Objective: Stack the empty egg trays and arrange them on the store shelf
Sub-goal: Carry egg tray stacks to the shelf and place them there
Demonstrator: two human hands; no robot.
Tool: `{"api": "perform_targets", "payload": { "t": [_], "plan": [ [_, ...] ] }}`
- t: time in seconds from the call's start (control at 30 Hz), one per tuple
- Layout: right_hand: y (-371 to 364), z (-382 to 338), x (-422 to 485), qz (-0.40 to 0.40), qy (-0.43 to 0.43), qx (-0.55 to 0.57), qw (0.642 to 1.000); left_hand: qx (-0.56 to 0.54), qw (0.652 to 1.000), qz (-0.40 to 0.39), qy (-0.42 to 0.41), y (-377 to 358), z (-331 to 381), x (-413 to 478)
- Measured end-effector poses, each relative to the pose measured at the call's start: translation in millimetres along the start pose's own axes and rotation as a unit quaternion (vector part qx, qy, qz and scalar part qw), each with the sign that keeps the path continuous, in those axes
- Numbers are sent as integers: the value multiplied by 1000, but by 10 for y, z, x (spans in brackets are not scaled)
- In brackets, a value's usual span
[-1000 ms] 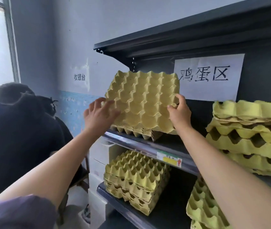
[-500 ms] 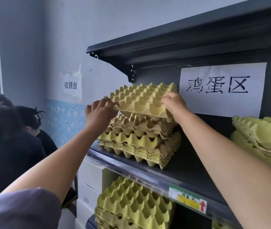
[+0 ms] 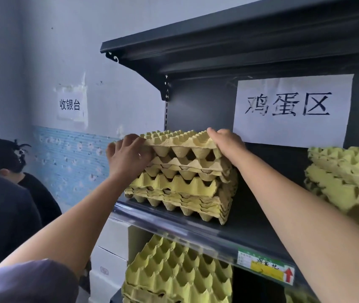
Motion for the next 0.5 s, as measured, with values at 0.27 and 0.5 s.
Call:
{"api": "perform_targets", "payload": {
  "t": [0.27, 0.5],
  "plan": [
    [238, -27, -231, 131, 73, -12, 989, -53, 998, 5, -38, 117, 87, -25],
    [571, -120, -708, 196, 133, -147, 960, -65, 994, 13, -89, 327, 466, -144]
  ]
}}
Point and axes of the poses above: each hand's wrist, its own x-axis towards the middle knuckle, its own y-axis out of the back of the hand, z = x × y, the point moved 5 cm from there along x, towards the middle knuckle, and after that the axes turned 1 degree about -x, right-handed, at the moved point
